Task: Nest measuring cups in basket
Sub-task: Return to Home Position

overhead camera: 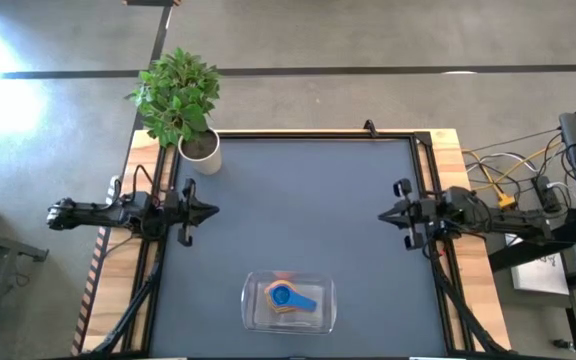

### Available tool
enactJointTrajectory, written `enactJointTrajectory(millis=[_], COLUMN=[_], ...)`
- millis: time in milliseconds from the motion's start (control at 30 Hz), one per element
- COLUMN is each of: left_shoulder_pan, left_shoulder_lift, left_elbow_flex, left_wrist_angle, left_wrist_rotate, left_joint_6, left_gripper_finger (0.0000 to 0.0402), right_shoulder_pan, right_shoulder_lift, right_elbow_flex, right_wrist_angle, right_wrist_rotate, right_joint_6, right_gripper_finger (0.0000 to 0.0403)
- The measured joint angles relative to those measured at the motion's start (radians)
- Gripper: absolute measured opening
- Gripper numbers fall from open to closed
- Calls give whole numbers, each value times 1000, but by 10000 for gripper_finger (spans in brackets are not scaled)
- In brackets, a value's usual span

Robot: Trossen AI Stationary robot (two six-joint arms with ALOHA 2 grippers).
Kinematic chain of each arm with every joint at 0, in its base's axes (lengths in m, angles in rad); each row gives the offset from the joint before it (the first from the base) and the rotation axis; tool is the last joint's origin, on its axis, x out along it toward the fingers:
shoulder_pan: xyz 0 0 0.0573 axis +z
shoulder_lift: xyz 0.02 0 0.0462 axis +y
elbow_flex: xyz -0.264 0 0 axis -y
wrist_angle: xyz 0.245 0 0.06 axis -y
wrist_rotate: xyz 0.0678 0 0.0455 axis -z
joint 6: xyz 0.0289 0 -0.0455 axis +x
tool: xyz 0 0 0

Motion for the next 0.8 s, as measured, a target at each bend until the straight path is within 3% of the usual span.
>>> enactJointTrajectory(millis=[200, 400, 533, 800], left_shoulder_pan=[0, 0, 0, 0], left_shoulder_lift=[12, 21, 24, 24], left_elbow_flex=[0, 0, 0, 0], left_wrist_angle=[-14, -47, -47, -46], left_wrist_rotate=[-32, -33, -33, -34], left_joint_6=[-15, -24, -24, -24], left_gripper_finger=[0, 0, 0, 0], right_shoulder_pan=[0, 0, 0, 0], right_shoulder_lift=[1, 29, 46, 64], right_elbow_flex=[0, 0, -1, -1], right_wrist_angle=[-37, -102, -126, -128], right_wrist_rotate=[-1, 192, 265, 279], right_joint_6=[-5, 112, 157, 141], right_gripper_finger=[8, 8, 8, 8])
